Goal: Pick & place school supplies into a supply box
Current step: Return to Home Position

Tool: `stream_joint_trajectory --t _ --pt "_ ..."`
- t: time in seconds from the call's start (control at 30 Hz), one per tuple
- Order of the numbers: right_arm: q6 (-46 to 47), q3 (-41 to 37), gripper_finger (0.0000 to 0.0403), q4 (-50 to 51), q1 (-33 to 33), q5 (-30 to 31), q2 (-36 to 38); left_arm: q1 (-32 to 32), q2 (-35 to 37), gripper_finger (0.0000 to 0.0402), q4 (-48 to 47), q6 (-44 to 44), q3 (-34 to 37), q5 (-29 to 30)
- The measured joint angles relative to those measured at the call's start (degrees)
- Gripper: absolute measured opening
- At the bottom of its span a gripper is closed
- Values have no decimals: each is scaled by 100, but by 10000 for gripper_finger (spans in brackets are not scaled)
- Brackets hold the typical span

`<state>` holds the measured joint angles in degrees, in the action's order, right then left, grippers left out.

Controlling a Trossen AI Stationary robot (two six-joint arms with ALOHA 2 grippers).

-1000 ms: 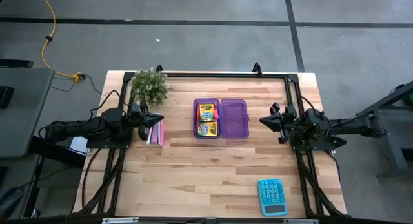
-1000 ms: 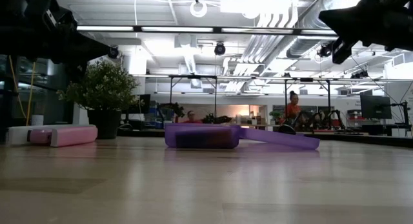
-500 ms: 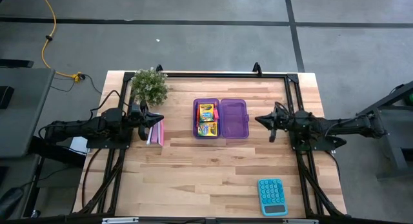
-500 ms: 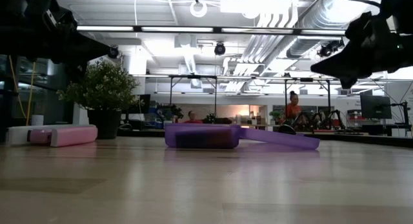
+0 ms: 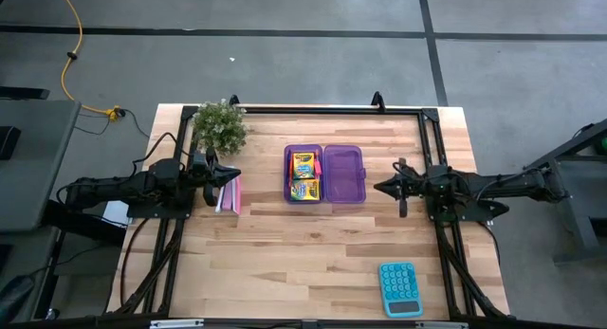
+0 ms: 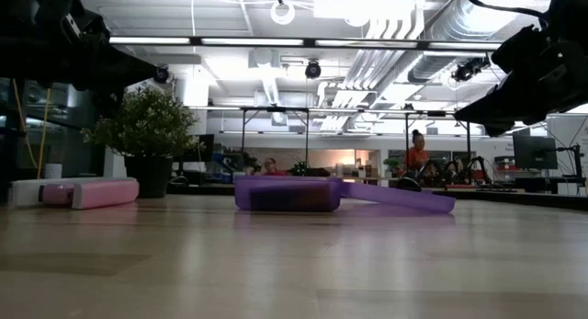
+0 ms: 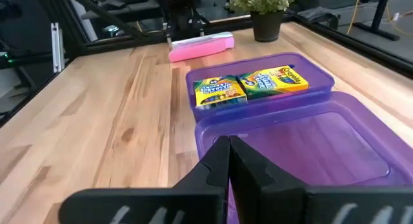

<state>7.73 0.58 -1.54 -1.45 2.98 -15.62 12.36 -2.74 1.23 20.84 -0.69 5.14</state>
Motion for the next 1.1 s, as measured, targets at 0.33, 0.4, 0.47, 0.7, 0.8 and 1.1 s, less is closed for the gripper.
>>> stream_joint_trajectory --t 0.33,0.4,0.47,0.7,0.8,1.1 --pt "1764 0 0 31 0 -4 -11 0 0 0 0 0 0 -1" --pt "1991 0 0 31 0 -3 -11 0 0 0 0 0 0 -1" --pt "2143 0 0 33 0 -6 -11 0 0 0 0 1 0 -2" --pt "2198 0 0 37 3 -4 27 -4 2 0 0 1 0 -3" --pt "2198 0 0 39 11 -4 265 -4 45 0 4 0 -3 -4" --pt "2188 0 0 -22 -111 1 1562 -4 208 0 0 1 -7 -14"
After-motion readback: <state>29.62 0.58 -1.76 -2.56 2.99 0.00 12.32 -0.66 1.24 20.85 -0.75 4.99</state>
